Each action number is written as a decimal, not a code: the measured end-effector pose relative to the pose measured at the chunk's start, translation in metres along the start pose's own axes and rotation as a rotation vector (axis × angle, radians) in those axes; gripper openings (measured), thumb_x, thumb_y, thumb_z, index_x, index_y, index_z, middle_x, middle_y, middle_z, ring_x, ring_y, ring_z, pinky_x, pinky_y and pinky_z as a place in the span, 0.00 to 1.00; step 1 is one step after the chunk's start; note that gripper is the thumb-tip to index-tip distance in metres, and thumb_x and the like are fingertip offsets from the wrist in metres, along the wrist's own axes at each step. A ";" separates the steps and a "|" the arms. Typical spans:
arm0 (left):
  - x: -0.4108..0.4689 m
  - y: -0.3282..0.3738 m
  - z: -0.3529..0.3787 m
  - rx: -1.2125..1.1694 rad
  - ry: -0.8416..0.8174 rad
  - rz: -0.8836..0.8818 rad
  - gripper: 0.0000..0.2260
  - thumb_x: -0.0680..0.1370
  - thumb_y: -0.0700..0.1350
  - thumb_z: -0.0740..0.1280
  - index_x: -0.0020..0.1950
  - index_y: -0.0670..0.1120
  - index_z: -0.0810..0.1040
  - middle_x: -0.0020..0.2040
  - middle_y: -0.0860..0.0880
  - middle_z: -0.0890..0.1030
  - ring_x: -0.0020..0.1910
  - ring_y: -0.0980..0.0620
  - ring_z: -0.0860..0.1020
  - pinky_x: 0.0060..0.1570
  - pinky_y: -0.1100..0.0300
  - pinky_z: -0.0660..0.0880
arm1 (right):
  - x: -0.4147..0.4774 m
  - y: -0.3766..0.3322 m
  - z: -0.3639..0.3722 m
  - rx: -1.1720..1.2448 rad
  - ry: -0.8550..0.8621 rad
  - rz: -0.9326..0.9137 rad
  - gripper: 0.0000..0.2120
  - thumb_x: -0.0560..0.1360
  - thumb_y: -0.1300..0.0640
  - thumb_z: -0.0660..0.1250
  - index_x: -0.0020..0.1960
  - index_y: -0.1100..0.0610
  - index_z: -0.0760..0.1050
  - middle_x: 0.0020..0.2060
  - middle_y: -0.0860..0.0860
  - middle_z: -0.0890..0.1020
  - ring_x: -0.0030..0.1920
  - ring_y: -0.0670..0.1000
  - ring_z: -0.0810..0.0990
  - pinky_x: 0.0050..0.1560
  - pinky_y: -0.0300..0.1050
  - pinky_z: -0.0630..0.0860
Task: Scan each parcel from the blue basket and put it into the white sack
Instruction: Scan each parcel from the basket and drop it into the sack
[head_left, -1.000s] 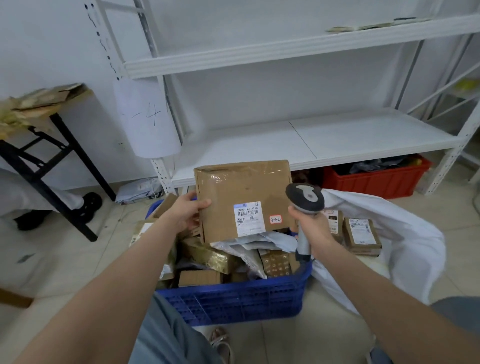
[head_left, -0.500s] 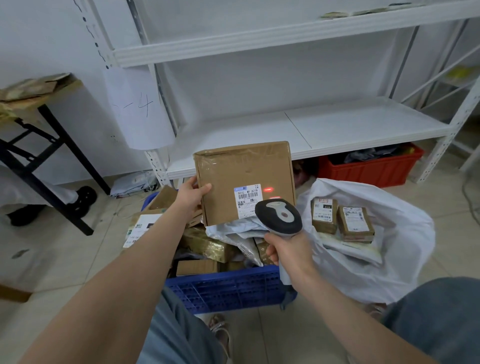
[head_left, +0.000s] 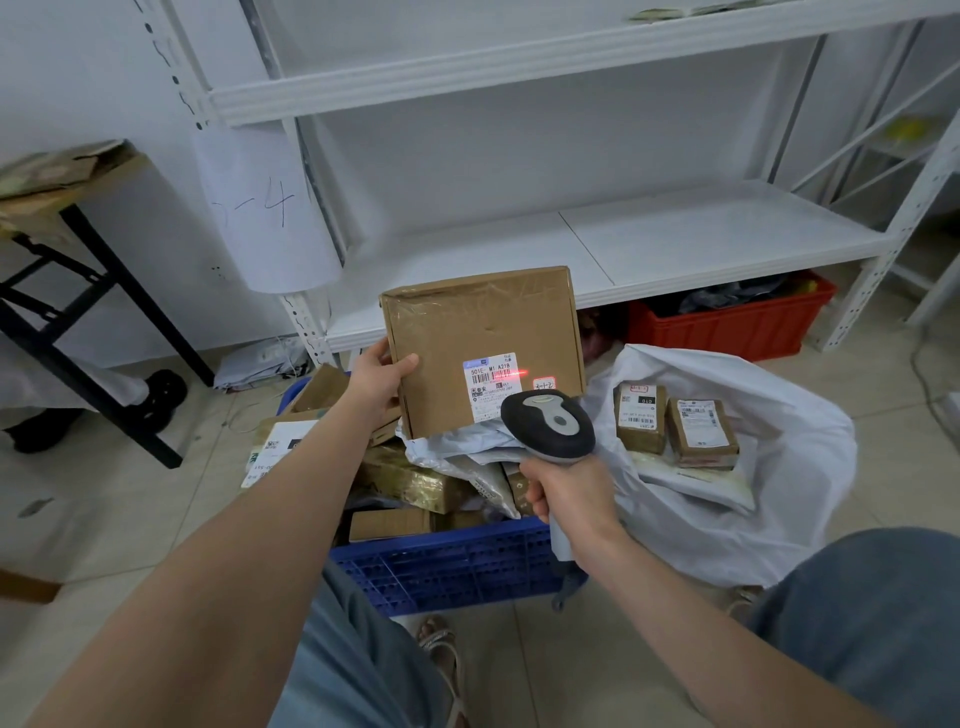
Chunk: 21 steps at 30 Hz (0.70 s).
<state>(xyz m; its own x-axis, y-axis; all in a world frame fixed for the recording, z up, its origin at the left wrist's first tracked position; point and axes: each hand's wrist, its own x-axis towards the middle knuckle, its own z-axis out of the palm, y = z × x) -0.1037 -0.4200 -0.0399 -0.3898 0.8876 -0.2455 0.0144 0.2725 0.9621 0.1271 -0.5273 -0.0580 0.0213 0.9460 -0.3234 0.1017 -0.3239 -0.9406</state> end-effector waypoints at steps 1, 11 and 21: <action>0.000 0.001 0.001 -0.003 0.001 0.004 0.25 0.78 0.39 0.66 0.74 0.49 0.66 0.65 0.47 0.76 0.61 0.43 0.76 0.58 0.43 0.74 | 0.000 0.000 0.000 0.001 0.000 0.005 0.13 0.70 0.64 0.68 0.28 0.60 0.74 0.24 0.54 0.76 0.23 0.49 0.72 0.30 0.44 0.70; 0.000 0.003 0.009 0.024 -0.016 0.015 0.25 0.78 0.40 0.67 0.74 0.48 0.66 0.64 0.46 0.76 0.57 0.45 0.75 0.52 0.47 0.74 | 0.003 -0.002 -0.004 0.013 0.007 0.035 0.11 0.69 0.64 0.69 0.28 0.60 0.75 0.24 0.54 0.77 0.25 0.50 0.73 0.32 0.44 0.71; 0.001 0.006 0.015 0.040 -0.034 0.020 0.24 0.78 0.41 0.67 0.74 0.47 0.66 0.64 0.47 0.76 0.57 0.46 0.75 0.48 0.49 0.72 | 0.007 -0.007 -0.011 0.057 0.050 0.025 0.05 0.69 0.63 0.69 0.35 0.62 0.78 0.24 0.53 0.79 0.23 0.49 0.73 0.29 0.43 0.71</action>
<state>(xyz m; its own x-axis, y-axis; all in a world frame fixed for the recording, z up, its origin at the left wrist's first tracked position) -0.0906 -0.4119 -0.0367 -0.3580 0.9048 -0.2305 0.0592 0.2683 0.9615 0.1373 -0.5186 -0.0521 0.0725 0.9368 -0.3424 0.0438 -0.3460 -0.9372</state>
